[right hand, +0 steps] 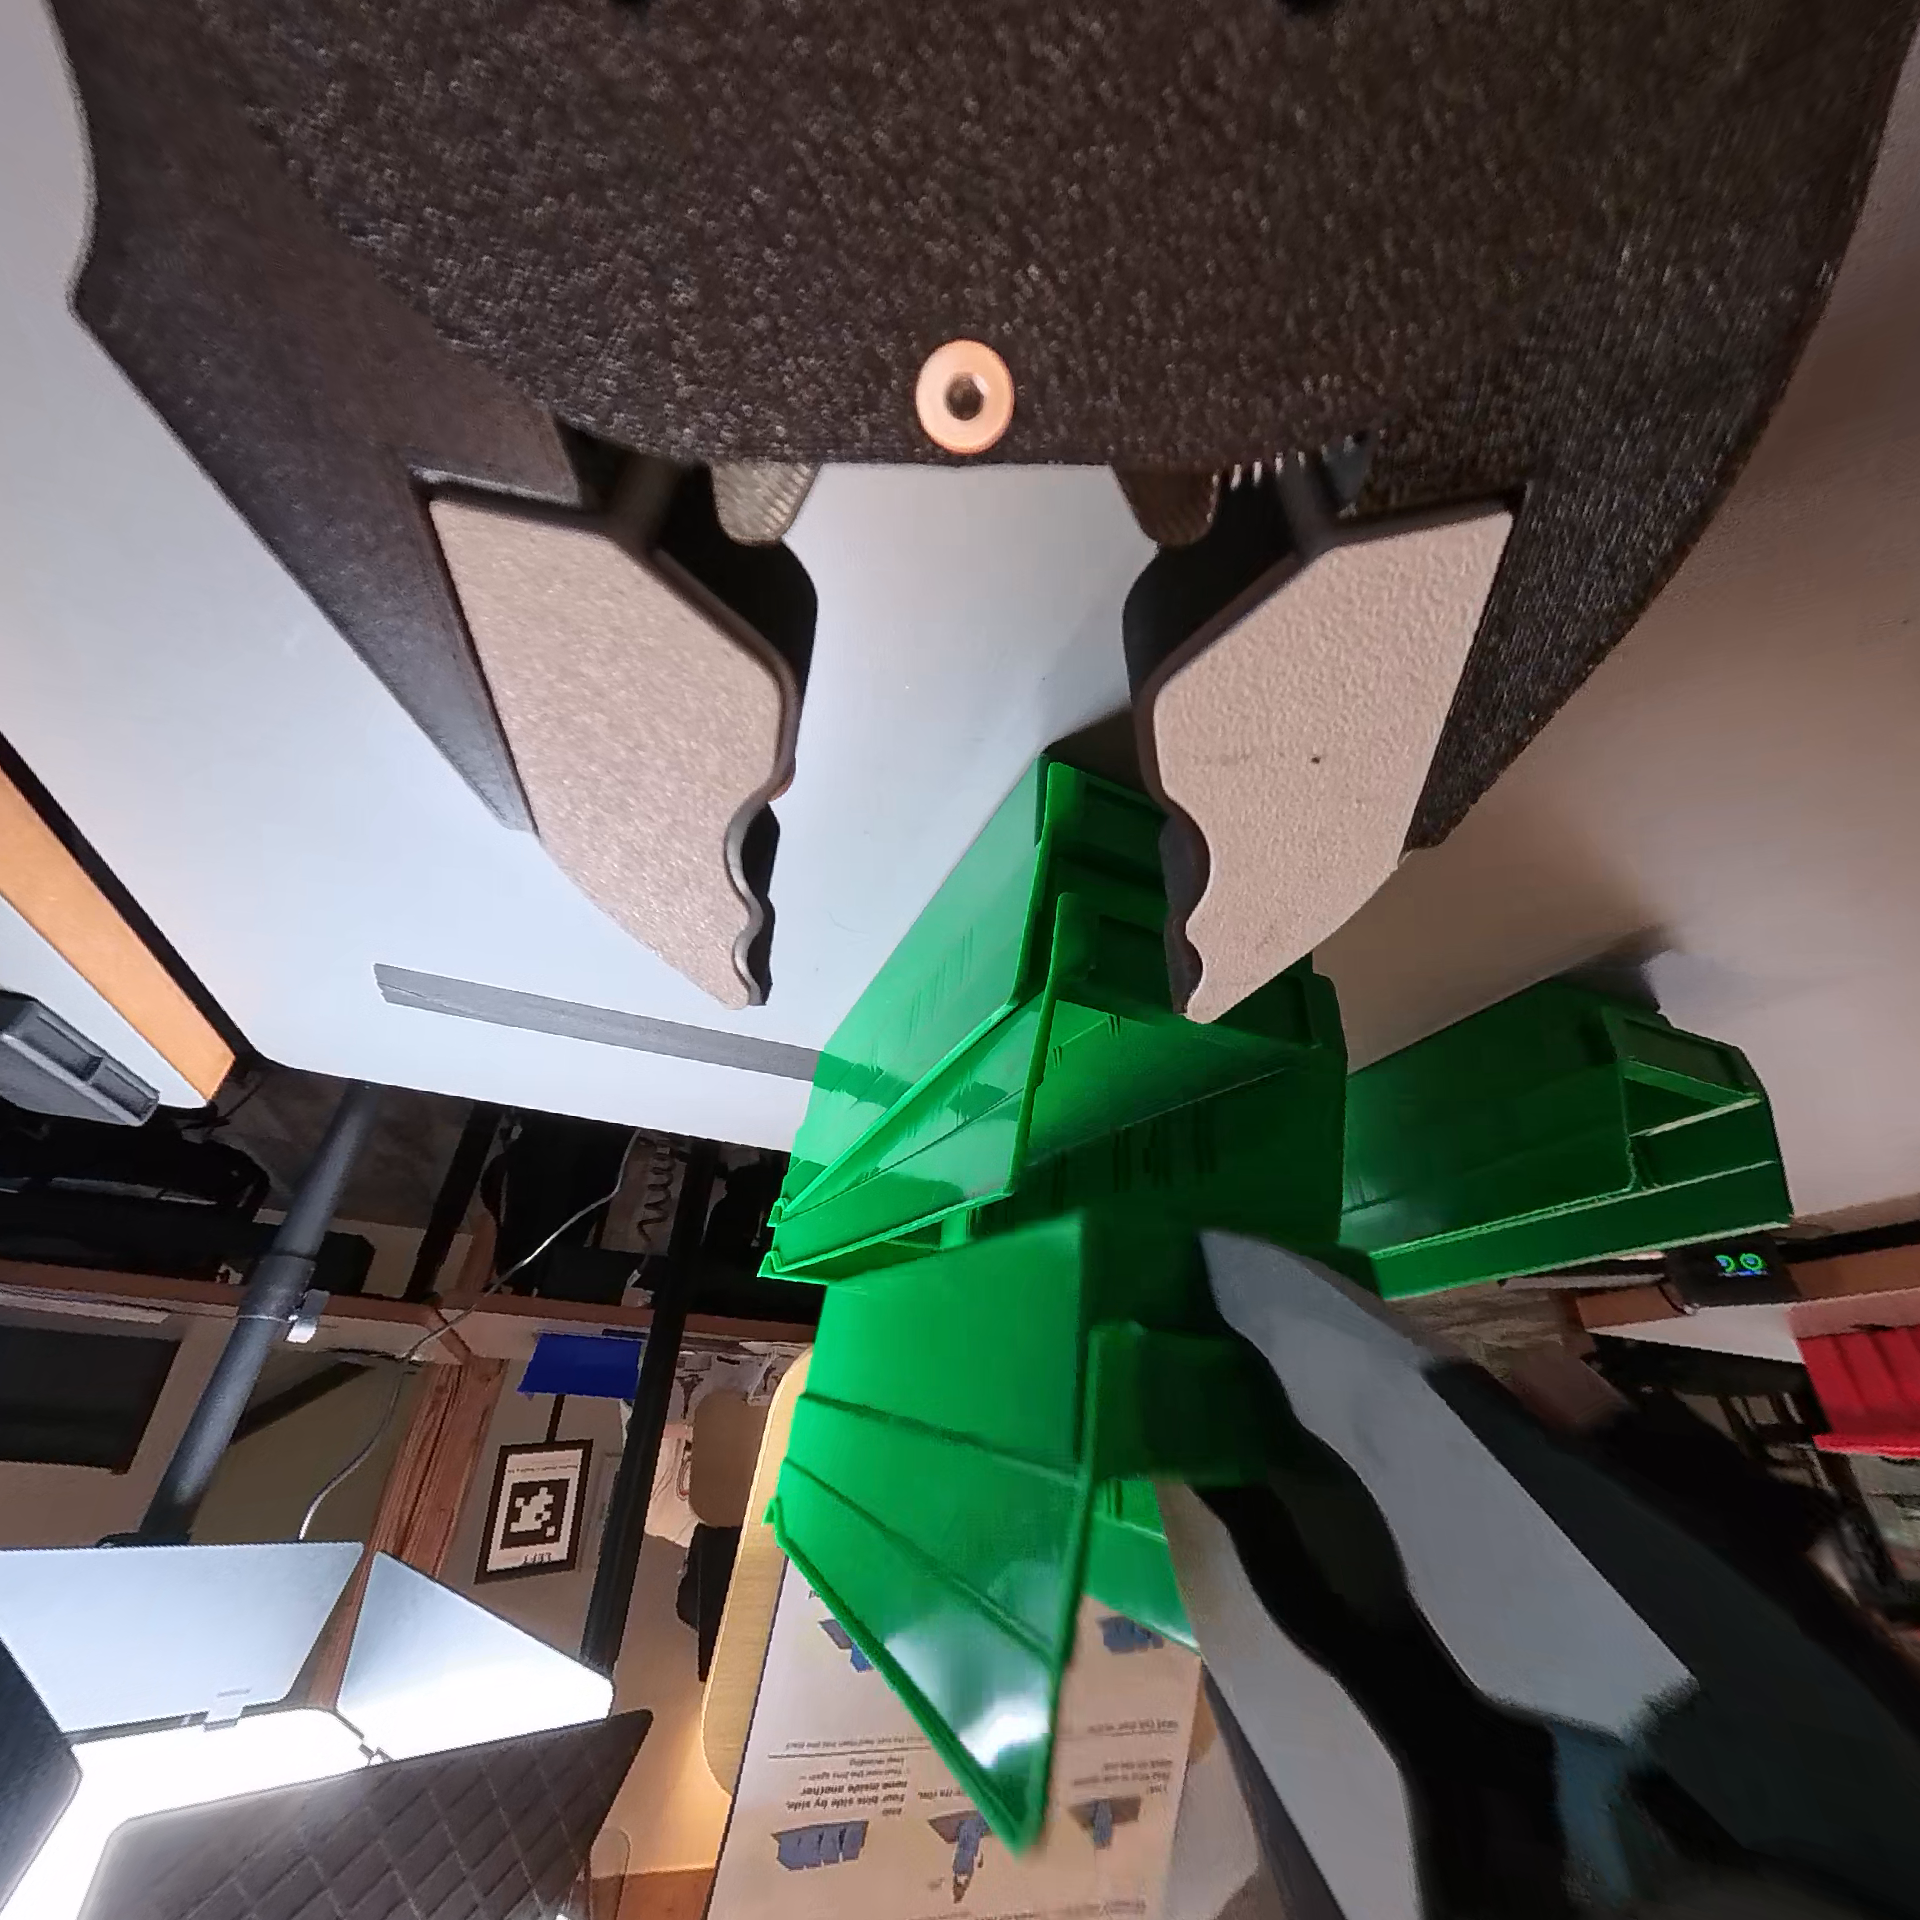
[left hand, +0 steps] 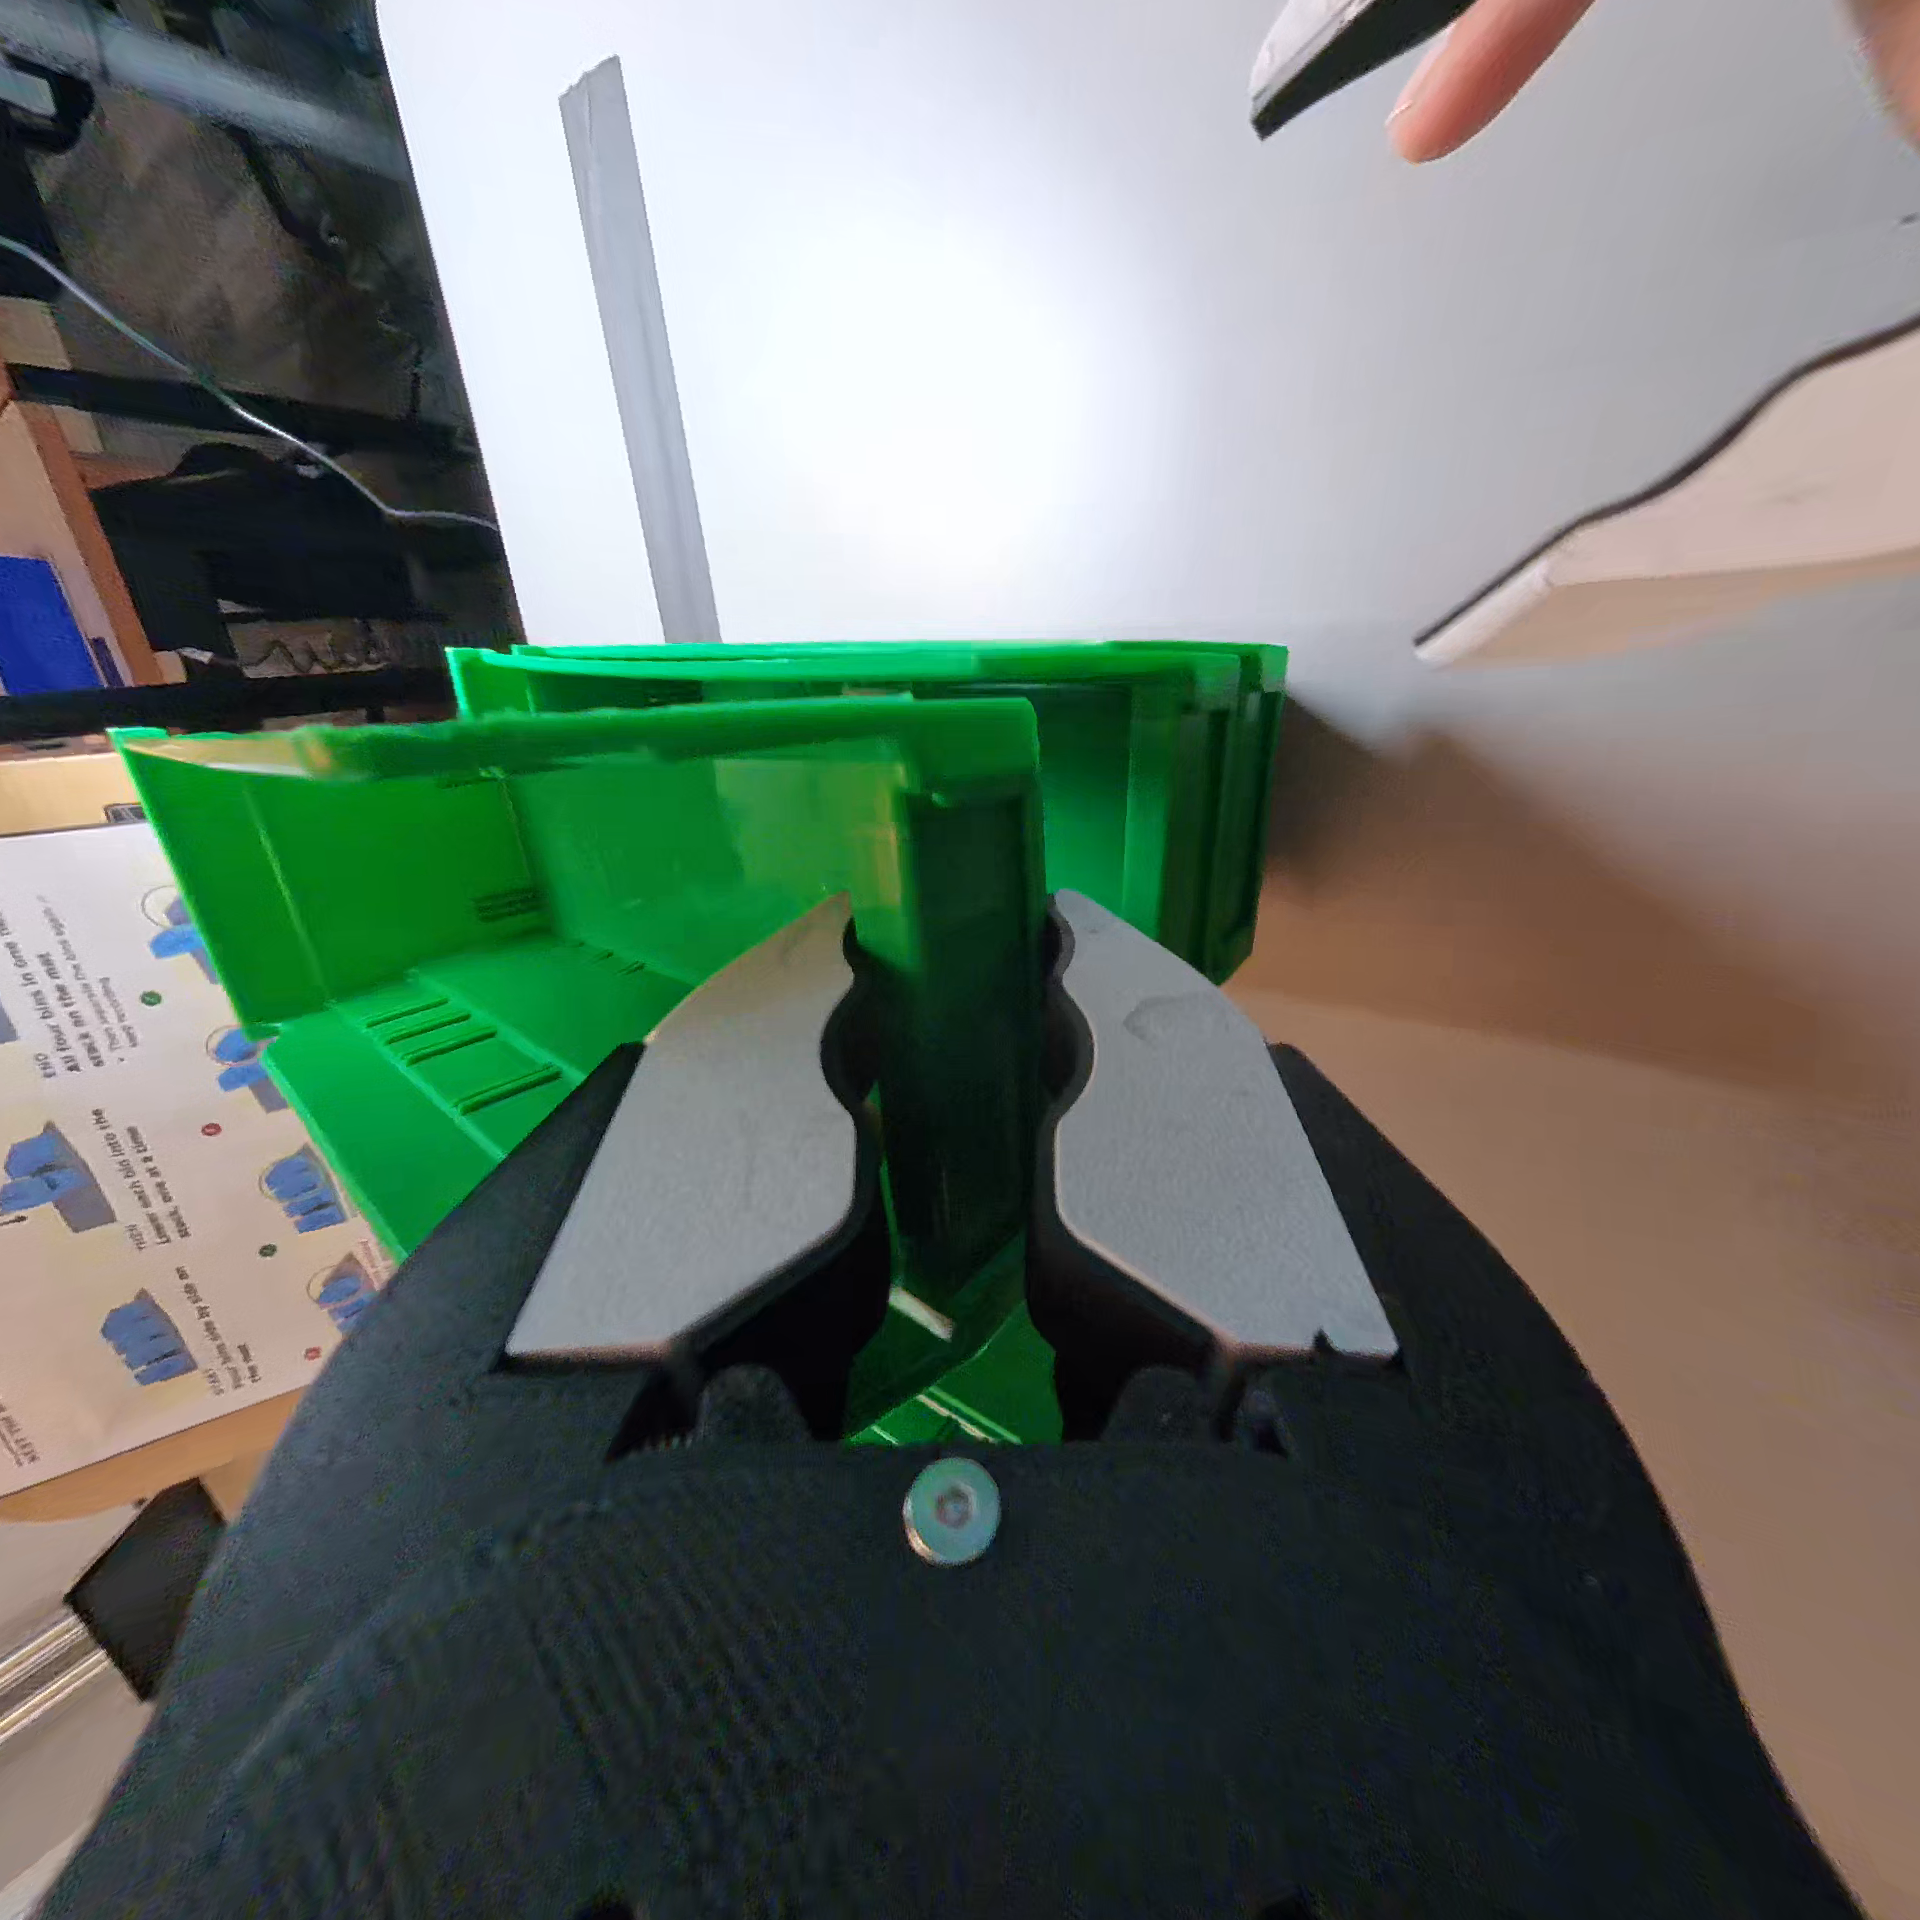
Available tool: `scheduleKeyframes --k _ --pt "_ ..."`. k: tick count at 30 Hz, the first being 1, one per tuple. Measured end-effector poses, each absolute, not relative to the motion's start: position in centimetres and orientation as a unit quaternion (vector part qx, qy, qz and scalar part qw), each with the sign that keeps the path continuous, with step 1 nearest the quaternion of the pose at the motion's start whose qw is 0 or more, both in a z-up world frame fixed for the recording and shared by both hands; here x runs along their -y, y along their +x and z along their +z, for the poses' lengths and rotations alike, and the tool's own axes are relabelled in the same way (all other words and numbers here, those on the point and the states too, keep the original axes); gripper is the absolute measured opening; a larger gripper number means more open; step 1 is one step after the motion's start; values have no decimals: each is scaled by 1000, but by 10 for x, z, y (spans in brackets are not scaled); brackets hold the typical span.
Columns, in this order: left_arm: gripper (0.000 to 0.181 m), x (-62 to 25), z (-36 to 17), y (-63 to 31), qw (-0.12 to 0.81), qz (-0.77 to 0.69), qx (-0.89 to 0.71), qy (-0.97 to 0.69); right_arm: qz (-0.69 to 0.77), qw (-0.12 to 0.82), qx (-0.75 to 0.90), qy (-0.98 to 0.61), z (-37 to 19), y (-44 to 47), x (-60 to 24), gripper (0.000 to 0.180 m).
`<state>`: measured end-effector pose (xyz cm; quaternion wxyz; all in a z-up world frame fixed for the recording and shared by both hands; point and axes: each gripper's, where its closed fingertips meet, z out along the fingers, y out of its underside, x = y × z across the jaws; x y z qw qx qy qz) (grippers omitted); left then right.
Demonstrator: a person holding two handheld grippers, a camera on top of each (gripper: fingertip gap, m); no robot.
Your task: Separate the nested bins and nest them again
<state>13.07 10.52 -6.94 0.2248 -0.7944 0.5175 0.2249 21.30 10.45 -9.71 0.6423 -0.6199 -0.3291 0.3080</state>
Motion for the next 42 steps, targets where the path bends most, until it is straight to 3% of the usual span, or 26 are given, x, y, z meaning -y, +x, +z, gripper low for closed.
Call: scheduleKeyframes --k 1,16,19,24,29,31,37,42 --pt "28 -110 -74 131 223 233 -520 -791 308 642 329 -620 -97 213 -104 72" --pt "29 -122 -129 130 251 207 -517 -792 295 620 340 -643 -112 209 -108 72" --pt "46 -107 -111 135 307 150 -504 -793 290 607 348 -653 -120 205 -110 70" --pt "46 -59 -62 127 460 65 -461 -756 288 594 365 -656 -129 189 -109 64" --pt "43 -10 -79 57 500 28 -376 -780 306 580 356 -665 -129 163 -116 61" --pt "41 9 -104 22 493 24 -341 -800 308 582 341 -670 -126 157 -123 55" --pt "36 60 -170 -59 488 25 -251 -836 305 580 357 -666 -129 145 -127 11" --pt "35 70 -169 -88 515 20 -198 -834 277 595 394 -643 -129 134 -117 12"
